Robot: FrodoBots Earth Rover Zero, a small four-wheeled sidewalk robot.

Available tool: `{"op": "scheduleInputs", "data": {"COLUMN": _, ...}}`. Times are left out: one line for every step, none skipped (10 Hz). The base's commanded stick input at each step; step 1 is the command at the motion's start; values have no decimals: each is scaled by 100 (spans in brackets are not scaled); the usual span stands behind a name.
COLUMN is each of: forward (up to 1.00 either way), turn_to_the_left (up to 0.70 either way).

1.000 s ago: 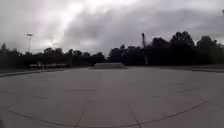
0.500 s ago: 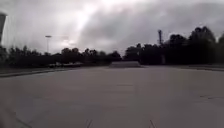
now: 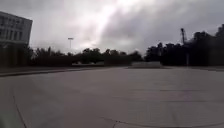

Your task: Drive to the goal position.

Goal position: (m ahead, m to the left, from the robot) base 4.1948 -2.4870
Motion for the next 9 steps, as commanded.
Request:
{"op": "scheduleInputs", "data": {"forward": 70, "turn_to_the_left": 0}}
{"op": "scheduleInputs", "data": {"forward": 70, "turn_to_the_left": 0}}
{"op": "scheduleInputs", "data": {"forward": 70, "turn_to_the_left": 0}}
{"op": "scheduleInputs", "data": {"forward": 70, "turn_to_the_left": -2}}
{"op": "scheduleInputs", "data": {"forward": 70, "turn_to_the_left": -30}}
{"op": "scheduleInputs", "data": {"forward": 70, "turn_to_the_left": -31}}
{"op": "scheduleInputs", "data": {"forward": 70, "turn_to_the_left": -31}}
{"op": "scheduleInputs", "data": {"forward": 70, "turn_to_the_left": -31}}
{"op": "scheduleInputs", "data": {"forward": 70, "turn_to_the_left": -28}}
